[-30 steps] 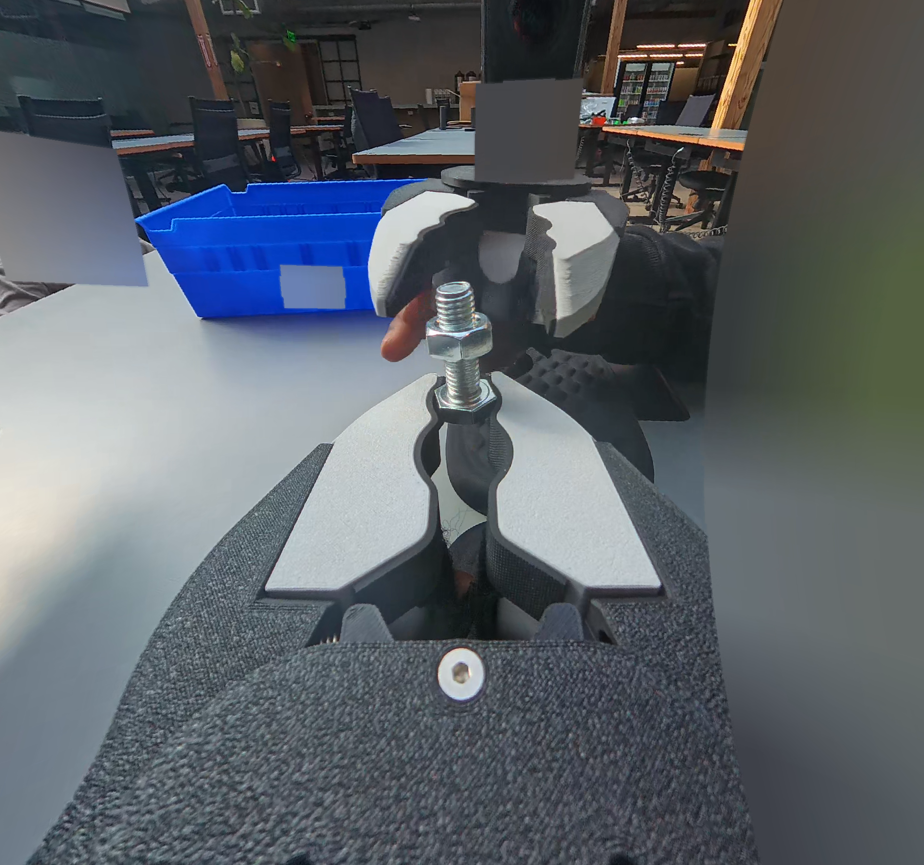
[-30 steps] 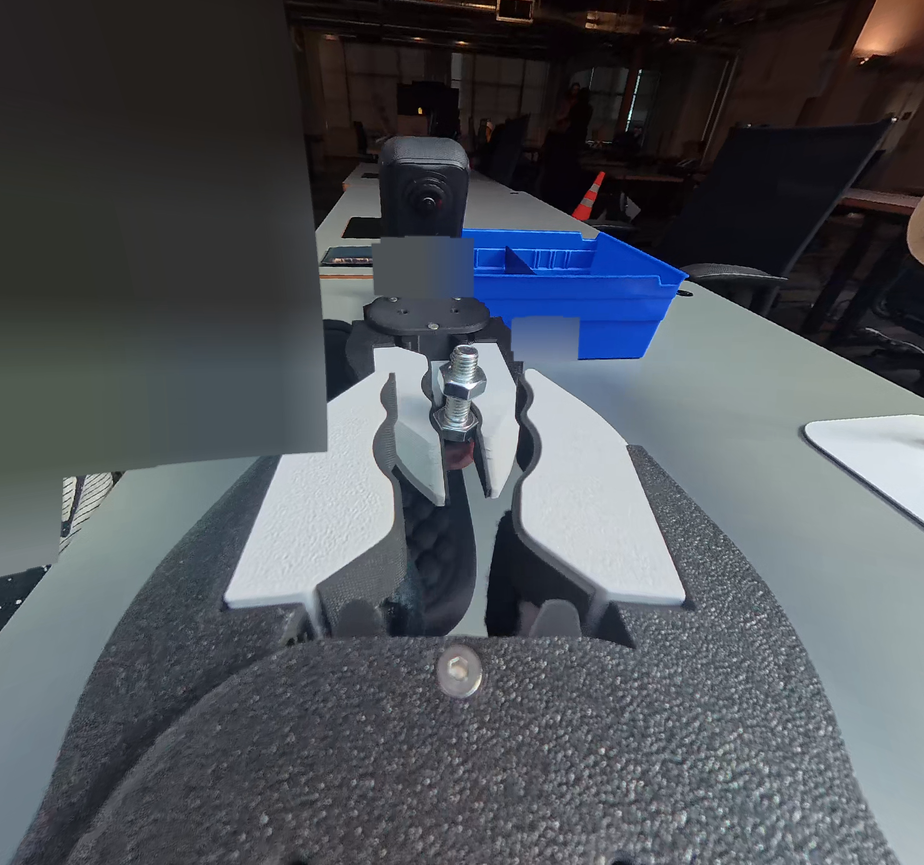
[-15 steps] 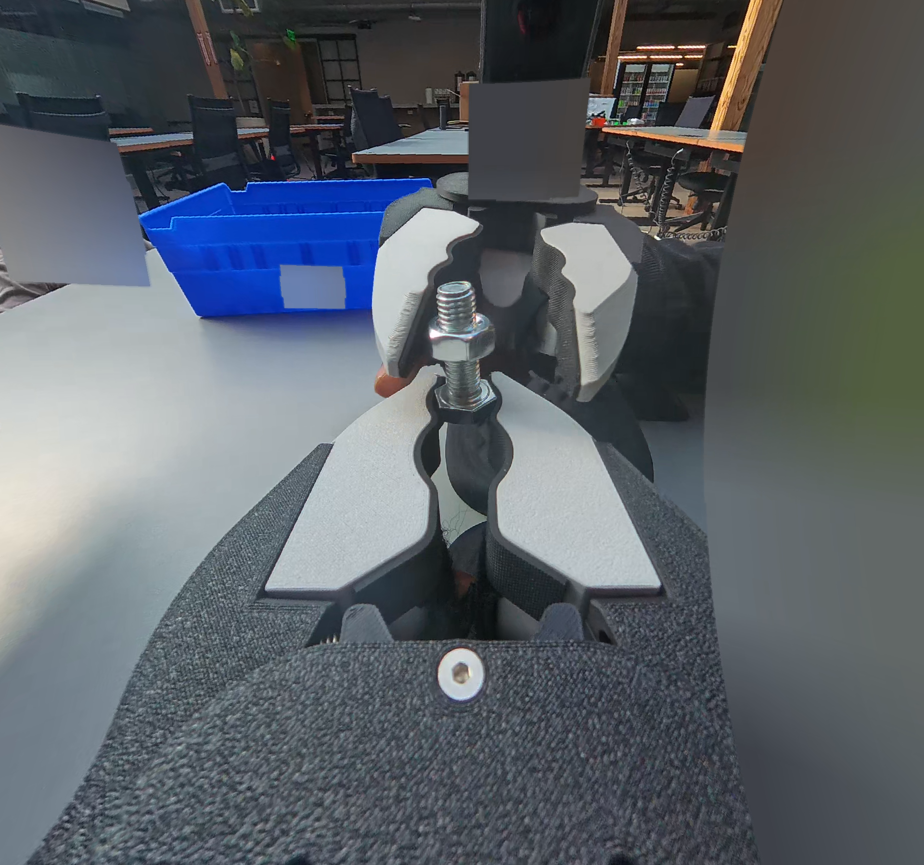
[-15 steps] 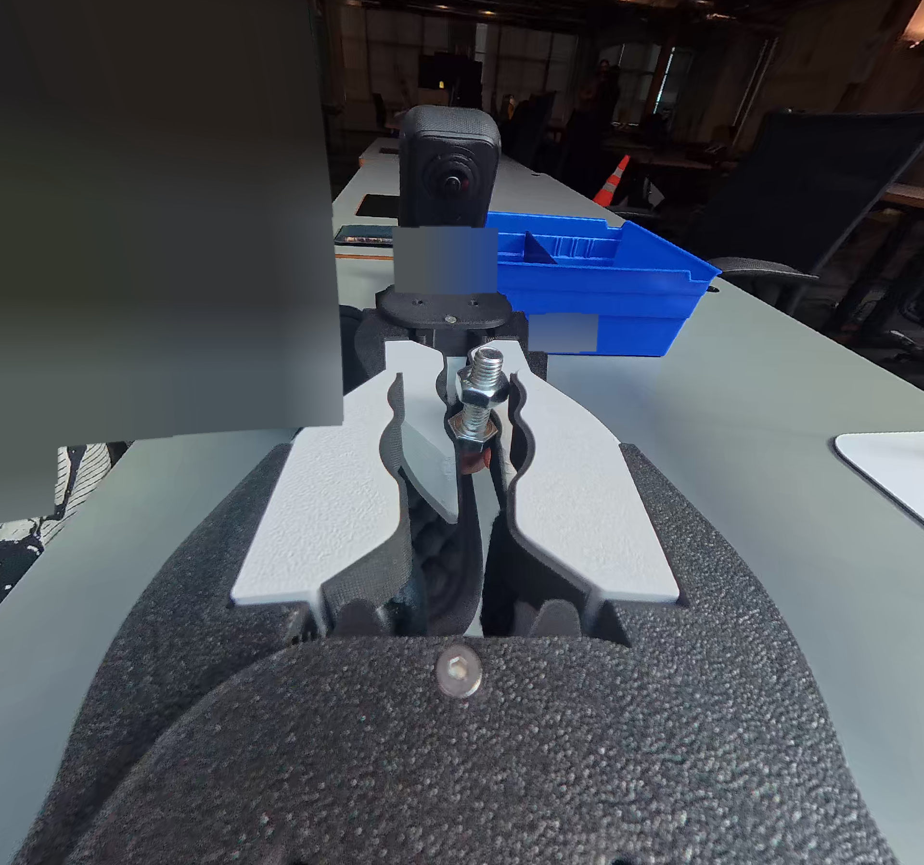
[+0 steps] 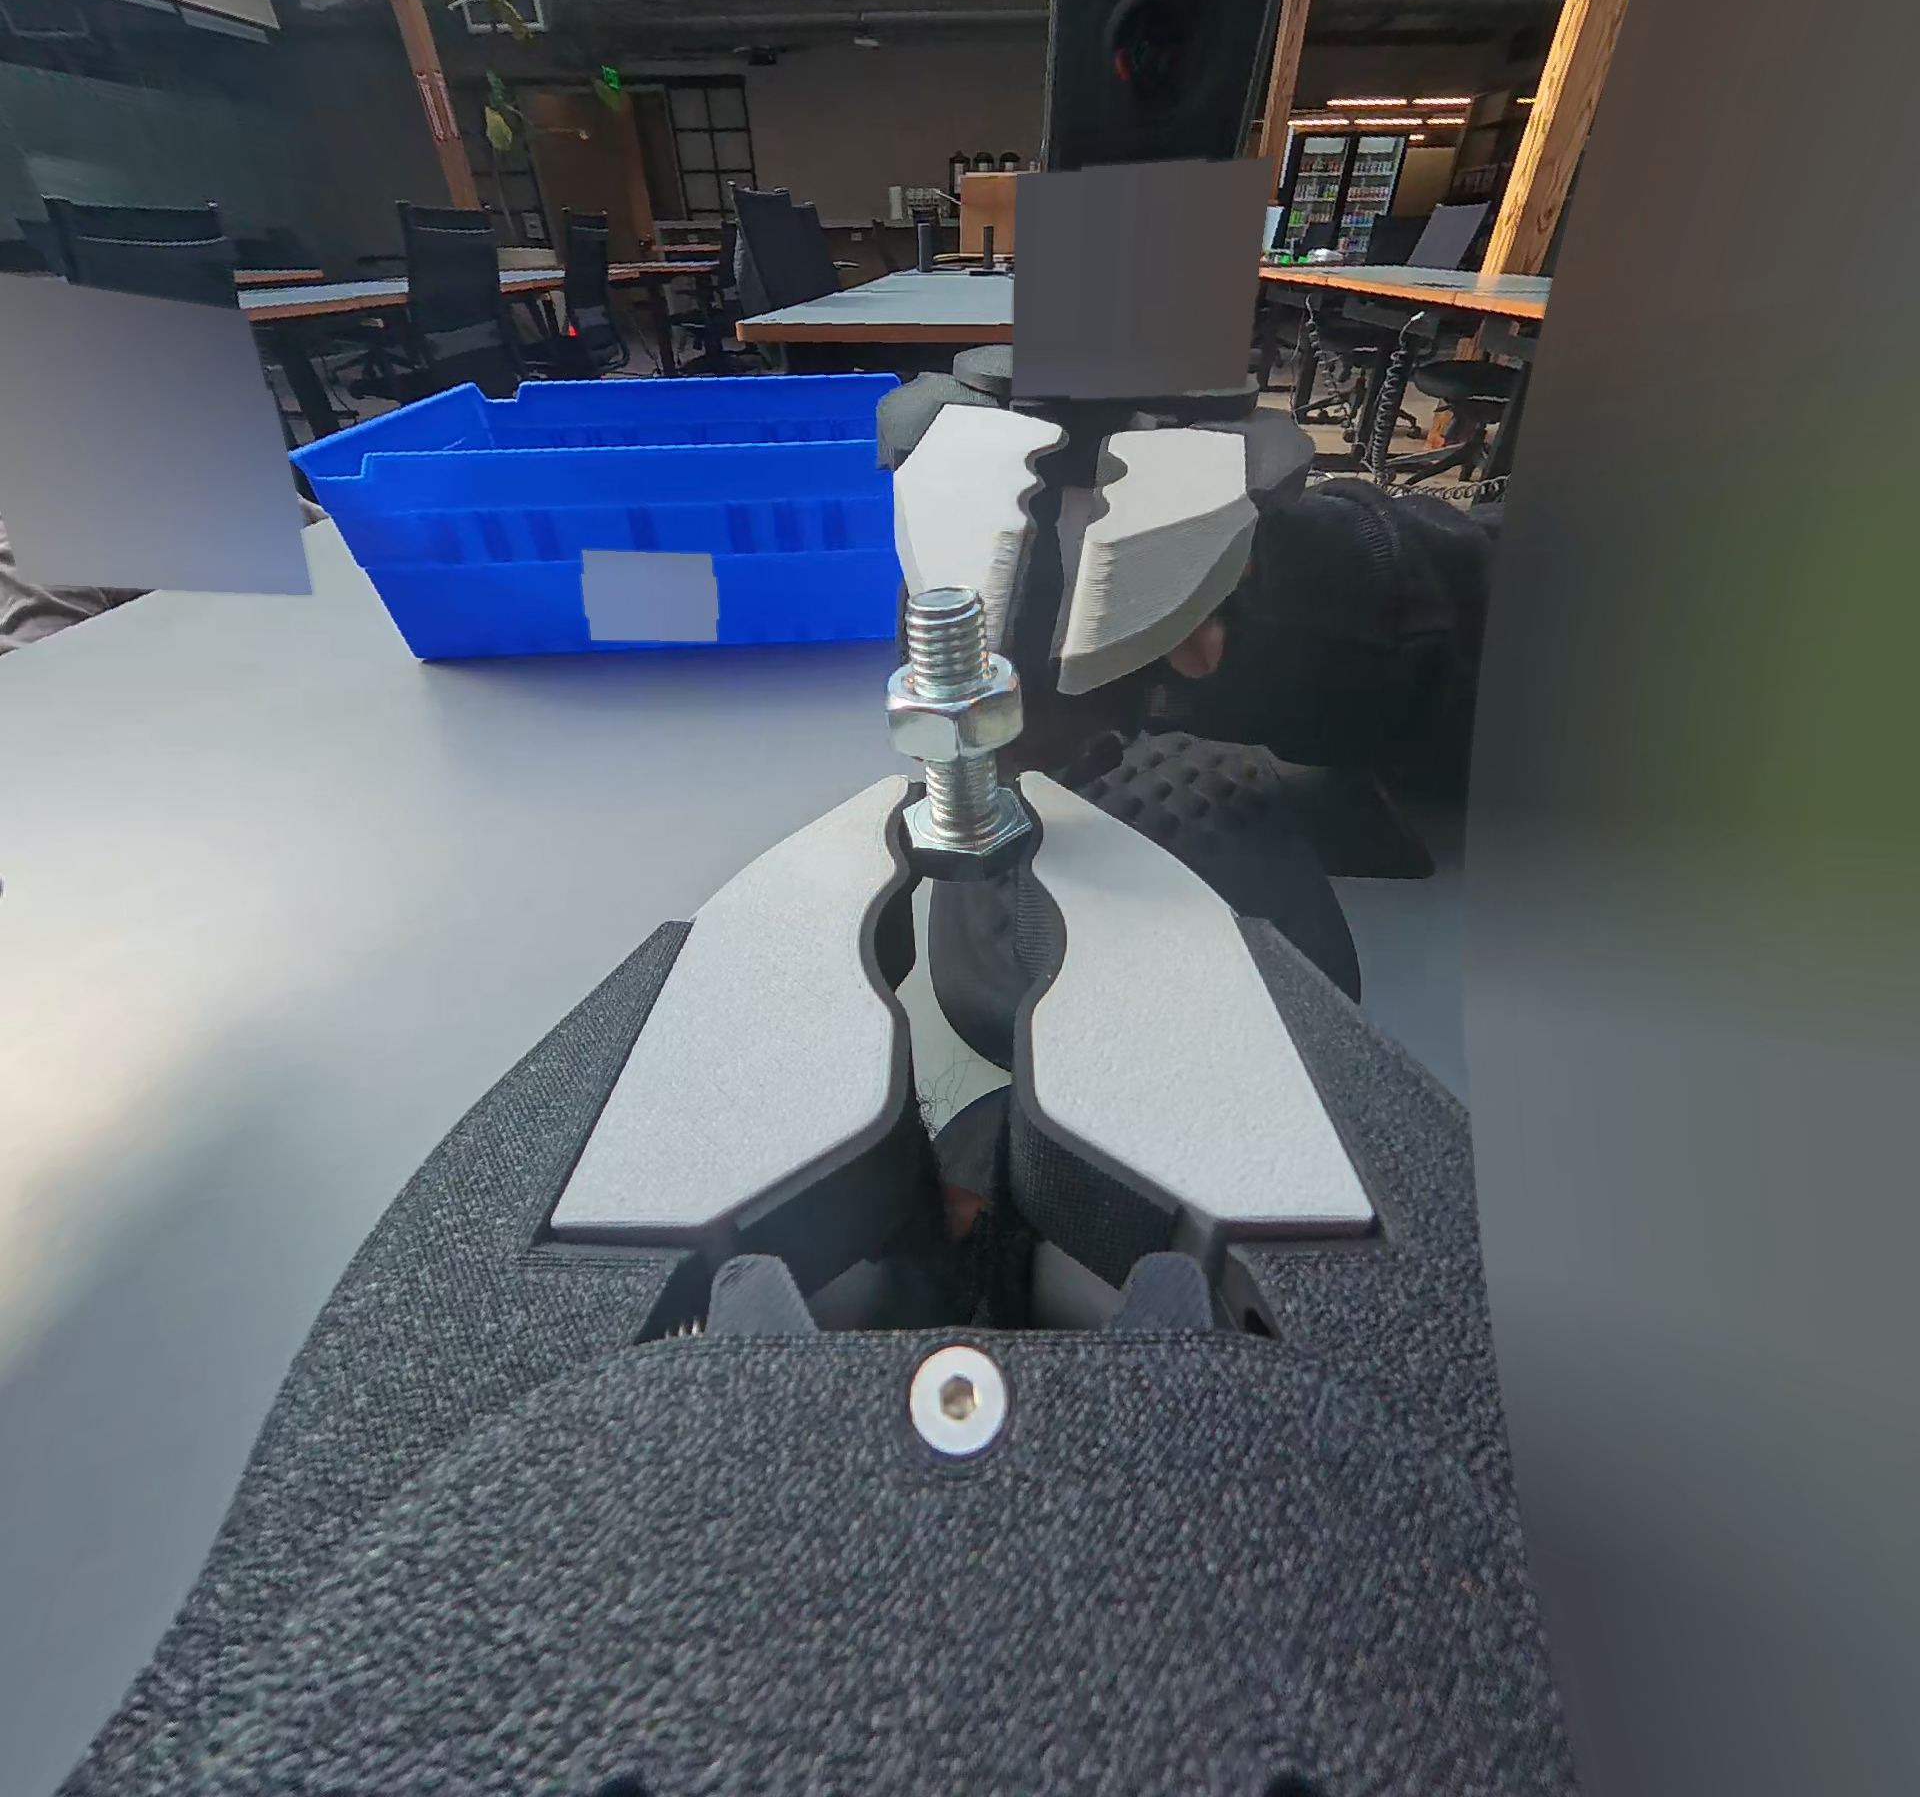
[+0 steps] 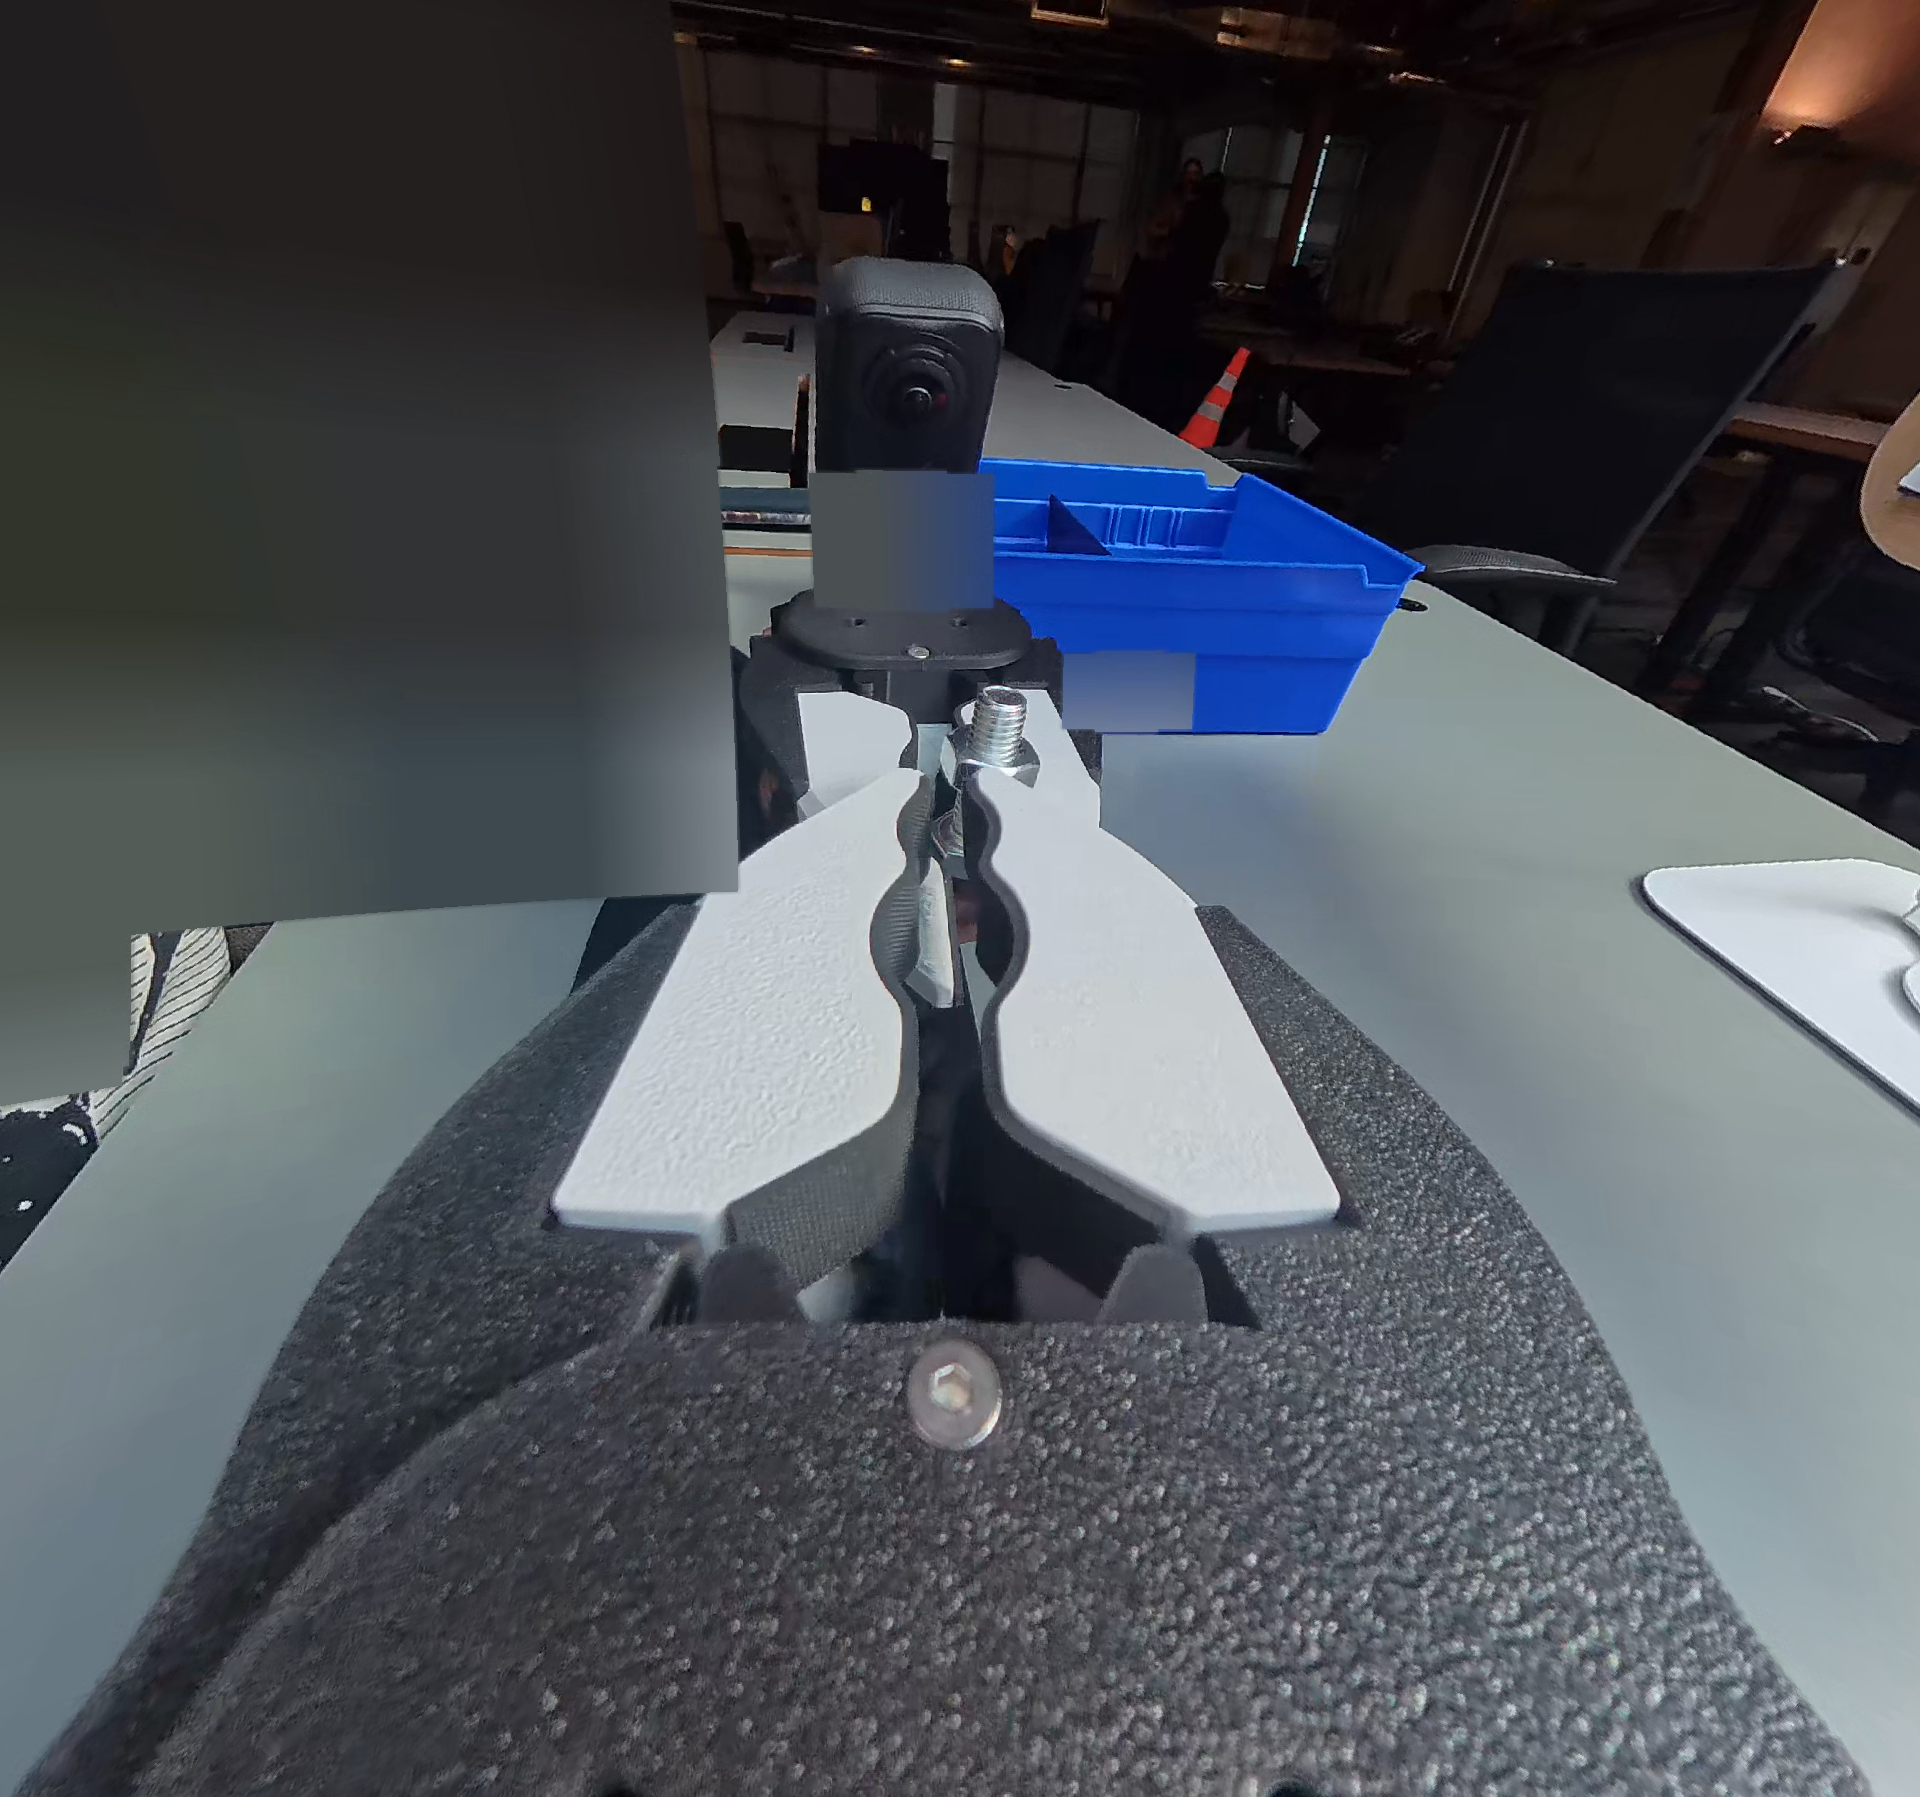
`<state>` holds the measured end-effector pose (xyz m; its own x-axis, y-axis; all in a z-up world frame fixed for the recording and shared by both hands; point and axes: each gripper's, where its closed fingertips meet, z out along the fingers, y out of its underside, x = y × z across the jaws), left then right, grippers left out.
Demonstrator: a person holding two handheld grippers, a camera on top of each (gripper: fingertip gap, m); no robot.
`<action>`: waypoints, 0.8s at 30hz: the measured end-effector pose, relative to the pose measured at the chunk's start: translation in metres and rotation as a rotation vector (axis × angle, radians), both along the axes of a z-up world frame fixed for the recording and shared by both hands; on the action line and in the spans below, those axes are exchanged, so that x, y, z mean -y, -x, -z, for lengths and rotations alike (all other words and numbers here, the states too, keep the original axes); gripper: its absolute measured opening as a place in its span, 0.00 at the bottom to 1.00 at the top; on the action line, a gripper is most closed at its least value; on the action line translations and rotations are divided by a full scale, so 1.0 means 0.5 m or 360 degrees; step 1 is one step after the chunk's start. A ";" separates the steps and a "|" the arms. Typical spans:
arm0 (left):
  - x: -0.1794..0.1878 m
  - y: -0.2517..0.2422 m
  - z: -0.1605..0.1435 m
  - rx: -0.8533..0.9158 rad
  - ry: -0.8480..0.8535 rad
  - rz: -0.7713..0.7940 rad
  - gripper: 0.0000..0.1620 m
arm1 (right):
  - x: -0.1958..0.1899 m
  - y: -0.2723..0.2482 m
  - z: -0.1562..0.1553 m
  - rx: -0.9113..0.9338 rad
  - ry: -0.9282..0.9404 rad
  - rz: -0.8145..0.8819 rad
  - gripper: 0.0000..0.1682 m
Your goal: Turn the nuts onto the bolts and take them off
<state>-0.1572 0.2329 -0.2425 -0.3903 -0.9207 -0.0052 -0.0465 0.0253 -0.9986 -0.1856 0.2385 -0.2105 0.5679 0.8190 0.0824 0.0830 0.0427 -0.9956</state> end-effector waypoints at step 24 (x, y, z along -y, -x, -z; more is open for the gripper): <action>-0.001 0.000 -0.001 0.0004 0.0013 0.0000 0.09 | -0.019 0.035 0.008 0.0010 0.0013 -0.0054 0.24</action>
<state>-0.1572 0.2334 -0.2418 -0.3900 -0.9208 0.0011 -0.0439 0.0173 -0.9989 -0.2028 0.2477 -0.2142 0.5394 0.8383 0.0793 0.0880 0.0376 -0.9954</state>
